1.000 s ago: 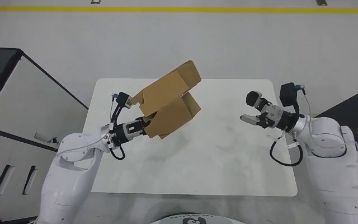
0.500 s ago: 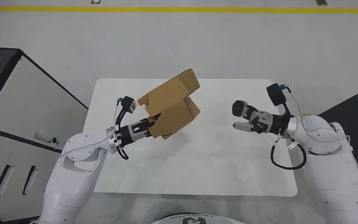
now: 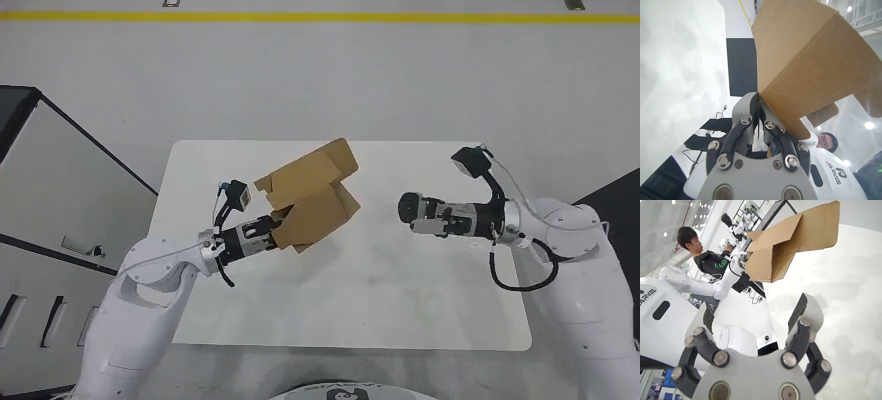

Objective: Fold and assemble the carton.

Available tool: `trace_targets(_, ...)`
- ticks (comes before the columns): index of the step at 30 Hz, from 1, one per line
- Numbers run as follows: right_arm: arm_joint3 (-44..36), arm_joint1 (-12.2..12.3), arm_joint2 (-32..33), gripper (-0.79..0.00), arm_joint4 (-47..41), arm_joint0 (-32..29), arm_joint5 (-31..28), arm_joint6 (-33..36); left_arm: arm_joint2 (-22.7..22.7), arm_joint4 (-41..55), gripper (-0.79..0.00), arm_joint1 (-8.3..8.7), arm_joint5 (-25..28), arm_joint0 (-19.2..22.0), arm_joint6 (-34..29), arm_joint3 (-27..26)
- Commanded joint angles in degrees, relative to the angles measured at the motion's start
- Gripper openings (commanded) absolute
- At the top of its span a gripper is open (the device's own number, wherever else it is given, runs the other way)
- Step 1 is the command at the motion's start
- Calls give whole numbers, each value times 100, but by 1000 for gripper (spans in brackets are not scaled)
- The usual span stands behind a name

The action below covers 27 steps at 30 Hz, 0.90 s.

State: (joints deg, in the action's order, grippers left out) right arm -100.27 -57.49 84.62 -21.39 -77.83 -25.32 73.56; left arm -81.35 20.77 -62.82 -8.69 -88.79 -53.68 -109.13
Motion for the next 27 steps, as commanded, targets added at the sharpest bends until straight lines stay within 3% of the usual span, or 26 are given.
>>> trace_targets(1, 20, 6, -57, 0, -163, 64, 172, 75, 62, 33, -785, 1, -117, -8, 32, 7)
trace_targets(7, 275, -15, -382, 0, -672, 475, 662, 255, 158, 194, -785, 0, -295, 52, 174, 21)
trace_targets(16, 214, -25, -431, 0, -738, 467, 683, 30, 246, 124, -785, 2, -329, 61, 315, -25)
trace_targets(27, 722, -108, -980, 0, -954, 1096, 574, 52, 380, 523, -785, 6, -526, 195, 280, -54)
